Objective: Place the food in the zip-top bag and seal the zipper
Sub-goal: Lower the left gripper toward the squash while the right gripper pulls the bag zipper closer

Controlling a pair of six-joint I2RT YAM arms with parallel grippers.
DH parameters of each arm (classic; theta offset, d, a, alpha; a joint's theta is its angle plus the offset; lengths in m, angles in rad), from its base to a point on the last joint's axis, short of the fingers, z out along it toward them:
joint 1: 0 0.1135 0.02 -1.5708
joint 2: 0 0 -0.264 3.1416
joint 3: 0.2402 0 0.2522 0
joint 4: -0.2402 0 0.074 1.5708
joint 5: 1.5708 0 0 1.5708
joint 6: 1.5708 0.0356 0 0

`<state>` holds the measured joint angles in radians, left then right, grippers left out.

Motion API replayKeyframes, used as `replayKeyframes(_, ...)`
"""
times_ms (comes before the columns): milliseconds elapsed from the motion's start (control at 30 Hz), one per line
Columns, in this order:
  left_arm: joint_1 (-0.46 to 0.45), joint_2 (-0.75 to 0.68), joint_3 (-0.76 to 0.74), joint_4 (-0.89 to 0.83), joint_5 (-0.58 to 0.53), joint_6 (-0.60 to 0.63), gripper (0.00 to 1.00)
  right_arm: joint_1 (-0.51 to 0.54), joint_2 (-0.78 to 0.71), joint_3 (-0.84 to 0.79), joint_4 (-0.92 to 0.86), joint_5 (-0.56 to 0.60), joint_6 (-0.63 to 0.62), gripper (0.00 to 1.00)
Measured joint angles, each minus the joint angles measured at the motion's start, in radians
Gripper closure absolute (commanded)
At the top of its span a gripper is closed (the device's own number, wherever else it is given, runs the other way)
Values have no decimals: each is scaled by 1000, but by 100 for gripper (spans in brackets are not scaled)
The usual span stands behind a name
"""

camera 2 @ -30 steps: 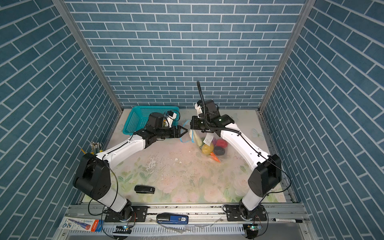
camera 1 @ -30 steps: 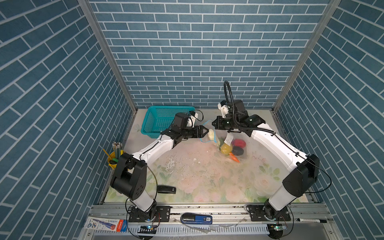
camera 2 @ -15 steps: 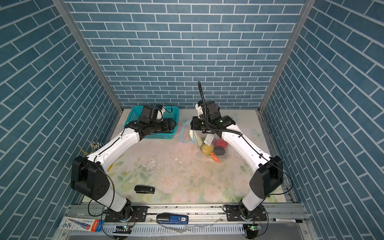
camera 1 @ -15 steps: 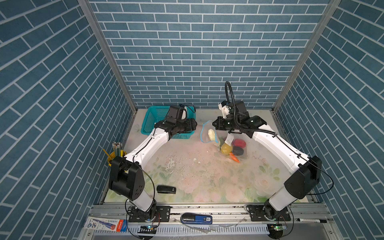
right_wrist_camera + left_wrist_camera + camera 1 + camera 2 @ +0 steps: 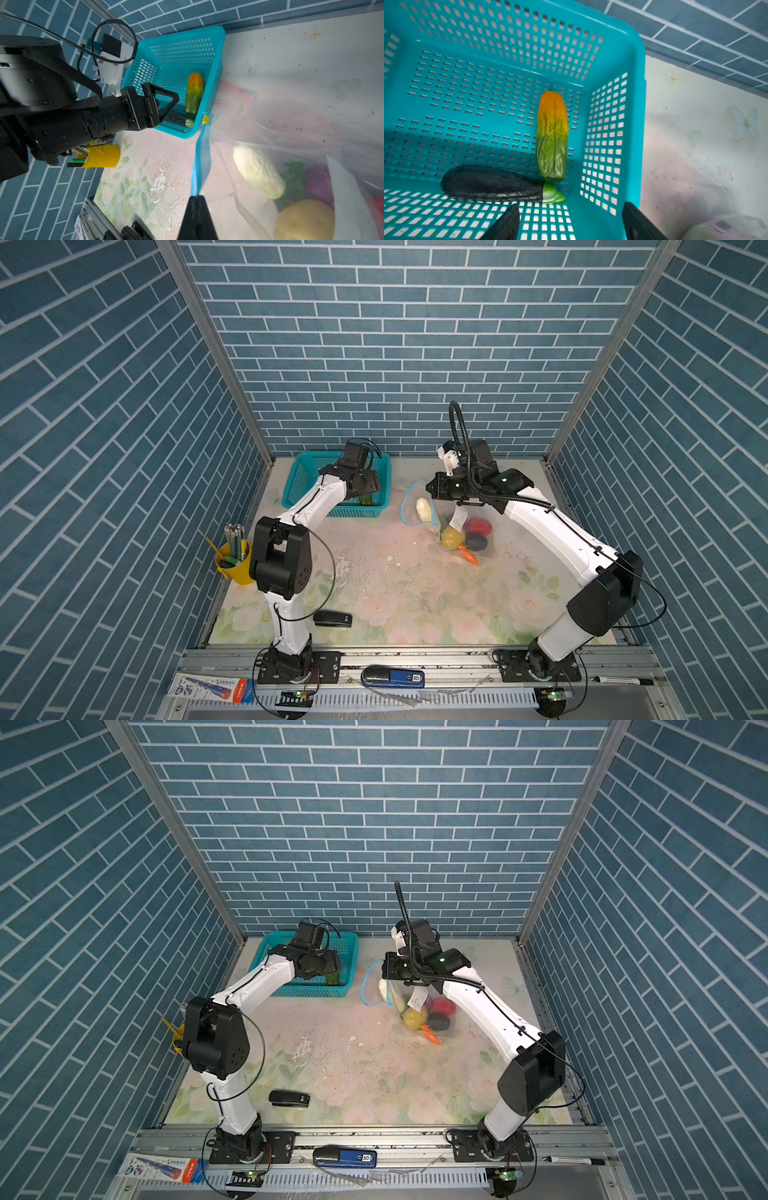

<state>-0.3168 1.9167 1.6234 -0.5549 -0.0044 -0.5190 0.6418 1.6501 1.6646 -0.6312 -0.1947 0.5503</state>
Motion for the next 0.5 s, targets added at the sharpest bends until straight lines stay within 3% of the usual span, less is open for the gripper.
replayKeyframes(267, 7, 47, 48, -18, 0, -5, 20, 105, 137, 305, -274, 267, -80, 100)
replayKeyframes(500, 18, 60, 64, -24, 1, -11, 20, 177, 213, 439, -415, 463, -155, 100)
